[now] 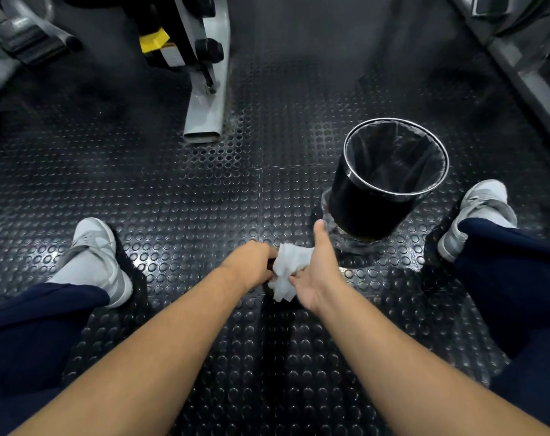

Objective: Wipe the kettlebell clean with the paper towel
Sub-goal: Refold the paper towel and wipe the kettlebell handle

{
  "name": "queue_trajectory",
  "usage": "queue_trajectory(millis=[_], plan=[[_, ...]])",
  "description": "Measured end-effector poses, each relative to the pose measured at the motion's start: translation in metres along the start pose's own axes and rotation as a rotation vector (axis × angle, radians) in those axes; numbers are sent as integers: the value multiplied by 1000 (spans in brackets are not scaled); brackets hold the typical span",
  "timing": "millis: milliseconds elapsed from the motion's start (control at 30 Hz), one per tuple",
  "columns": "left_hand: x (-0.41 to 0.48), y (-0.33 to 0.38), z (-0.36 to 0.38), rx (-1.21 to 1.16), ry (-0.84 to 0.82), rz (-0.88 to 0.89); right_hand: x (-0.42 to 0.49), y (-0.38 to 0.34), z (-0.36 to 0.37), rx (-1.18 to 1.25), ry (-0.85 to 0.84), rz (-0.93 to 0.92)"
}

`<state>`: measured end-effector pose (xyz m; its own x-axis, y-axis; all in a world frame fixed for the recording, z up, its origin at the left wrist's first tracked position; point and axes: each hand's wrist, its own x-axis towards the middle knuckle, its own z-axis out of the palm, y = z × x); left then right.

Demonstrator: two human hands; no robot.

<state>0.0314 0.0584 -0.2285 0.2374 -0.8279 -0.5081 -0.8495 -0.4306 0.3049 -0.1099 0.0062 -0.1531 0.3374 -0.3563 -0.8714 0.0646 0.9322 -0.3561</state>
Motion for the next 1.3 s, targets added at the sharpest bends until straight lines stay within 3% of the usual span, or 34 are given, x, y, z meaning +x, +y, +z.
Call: queue_trajectory(millis=[167,433,600,733,867,1000,1100,1233,1300], plan=[[-2,0,0,25,16,-19,13,12,2,67,41,30],[-1,1,0,10,-20,-14,70,23,-34,580,-47,-36],[4,0,3,35,-27,3,66,40,-22,497,-41,-66],[2,-2,2,18,-28,5,76,33,-30,594,-79,-54],[-1,-2,4,13,-19,16,81,32,-24,616,21,-67],[-2,-2,4,-3,-3,12,77,43,-21,471,-73,-77],[-3,-2,6,-17,-4,2,85,34,-34,584,-104,-71],[-4,1,6,0,1,-16,84,34,-24,648,33,-99],[-3,0,7,-19,9,-11,80,42,-20,556,-14,-101]])
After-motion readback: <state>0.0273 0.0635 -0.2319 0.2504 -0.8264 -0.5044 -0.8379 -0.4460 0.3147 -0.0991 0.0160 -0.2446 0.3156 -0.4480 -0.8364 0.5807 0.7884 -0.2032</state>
